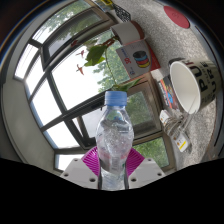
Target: Pour water
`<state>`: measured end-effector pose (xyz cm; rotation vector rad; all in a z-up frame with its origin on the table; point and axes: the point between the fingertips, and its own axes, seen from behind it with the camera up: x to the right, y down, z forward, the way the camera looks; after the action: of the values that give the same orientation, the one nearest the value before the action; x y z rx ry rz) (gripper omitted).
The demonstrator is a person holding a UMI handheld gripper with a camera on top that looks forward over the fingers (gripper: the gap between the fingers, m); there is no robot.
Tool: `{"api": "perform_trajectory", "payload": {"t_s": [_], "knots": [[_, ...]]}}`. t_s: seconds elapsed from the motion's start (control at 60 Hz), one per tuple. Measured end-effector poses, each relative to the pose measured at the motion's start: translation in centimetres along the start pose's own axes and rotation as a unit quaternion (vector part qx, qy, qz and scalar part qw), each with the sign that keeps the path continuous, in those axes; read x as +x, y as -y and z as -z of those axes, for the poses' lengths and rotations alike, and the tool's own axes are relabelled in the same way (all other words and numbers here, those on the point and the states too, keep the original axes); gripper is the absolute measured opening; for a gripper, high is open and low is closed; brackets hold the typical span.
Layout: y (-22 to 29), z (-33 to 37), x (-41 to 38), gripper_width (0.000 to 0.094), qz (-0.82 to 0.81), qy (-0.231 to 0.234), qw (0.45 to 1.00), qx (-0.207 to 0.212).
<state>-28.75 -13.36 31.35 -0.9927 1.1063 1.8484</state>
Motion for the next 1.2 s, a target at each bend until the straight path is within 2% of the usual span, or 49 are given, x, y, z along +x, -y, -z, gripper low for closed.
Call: {"api": "perform_trajectory", "payload": {"t_s": [0.1, 0.183, 0.283, 0.35, 0.5, 0.6, 0.683, 0.8, 0.917, 1.0, 1.017, 1.067, 1.1, 1.2], "knots": [[0.7, -0.4, -4.5, 0.0293, 0.139, 0.016, 0.99, -0.009], [2.6, -0.4, -8.5, 0.0293, 0.284, 0.024, 0.959, 0.002], [5.8, 0.6, -13.4, 0.0292, 0.455, 0.029, 0.89, 0.02], [8.1, 0.4, -14.8, 0.0292, 0.562, 0.014, 0.826, 0.036], [15.3, 2.2, -13.9, 0.0292, 0.729, -0.052, 0.681, 0.054], [20.5, 4.1, -9.5, 0.0292, 0.794, -0.111, 0.596, 0.041], [23.8, 5.8, -4.6, 0.0294, 0.821, -0.159, 0.549, 0.014], [27.9, 8.6, 2.2, 0.0292, 0.825, -0.215, 0.522, -0.022], [30.2, 10.2, 7.3, 0.0293, 0.824, -0.246, 0.508, -0.047], [31.1, 12.0, 10.1, 0.0297, 0.821, -0.26, 0.504, -0.064], [30.8, 11.6, 9.2, 0.0294, 0.825, -0.244, 0.507, -0.05], [30.9, 11.4, 9.1, 0.0298, 0.823, -0.244, 0.511, -0.046], [30.9, 11.8, 9.4, 0.0316, 0.821, -0.245, 0.513, -0.047], [31.0, 11.7, 9.4, 0.0475, 0.817, -0.25, 0.517, -0.047]]}}
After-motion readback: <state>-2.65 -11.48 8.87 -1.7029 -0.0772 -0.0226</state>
